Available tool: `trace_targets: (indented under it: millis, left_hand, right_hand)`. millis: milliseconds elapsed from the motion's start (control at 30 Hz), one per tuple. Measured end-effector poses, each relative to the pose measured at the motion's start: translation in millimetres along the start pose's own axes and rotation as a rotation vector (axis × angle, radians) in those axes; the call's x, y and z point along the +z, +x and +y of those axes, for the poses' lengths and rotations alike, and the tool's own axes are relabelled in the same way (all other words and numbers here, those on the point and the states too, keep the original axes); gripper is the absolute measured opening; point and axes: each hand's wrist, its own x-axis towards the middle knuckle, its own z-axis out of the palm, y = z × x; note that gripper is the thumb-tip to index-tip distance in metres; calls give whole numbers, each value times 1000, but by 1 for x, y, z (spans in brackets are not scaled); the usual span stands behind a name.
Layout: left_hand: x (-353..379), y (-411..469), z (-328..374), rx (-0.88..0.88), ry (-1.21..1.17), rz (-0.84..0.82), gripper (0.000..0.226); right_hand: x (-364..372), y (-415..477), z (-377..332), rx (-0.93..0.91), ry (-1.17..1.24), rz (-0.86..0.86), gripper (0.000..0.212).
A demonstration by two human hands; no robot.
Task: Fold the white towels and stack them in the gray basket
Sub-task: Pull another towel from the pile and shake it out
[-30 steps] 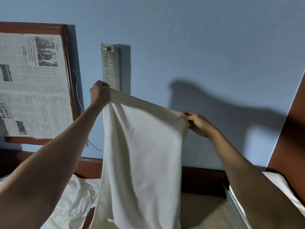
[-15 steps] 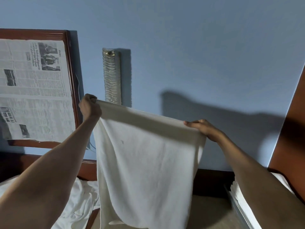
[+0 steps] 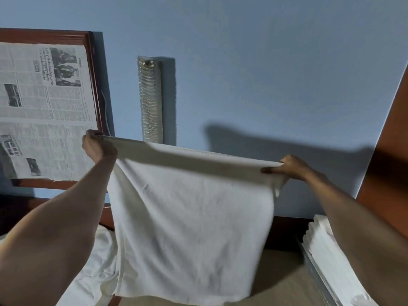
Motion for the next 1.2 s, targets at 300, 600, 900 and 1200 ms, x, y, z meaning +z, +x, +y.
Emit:
trace_targets:
  millis: [300,600,900,1200]
  left_hand:
    - [-16,-1,8,-206,-146,7,50]
    - [-30,5,6,234,88,-255,38]
    - [-43,-26,20,125,266,-124,40]
    - [-52,-79,46,59,258,-123,42]
  right_hand:
    - [10,-19,5,-28,-549,34,73]
    - [-11,-10,2,210,-586,162,70]
    - [-25,-12,3,197,-484,365,45]
    - [-49,-47,57,97,-332,556,19]
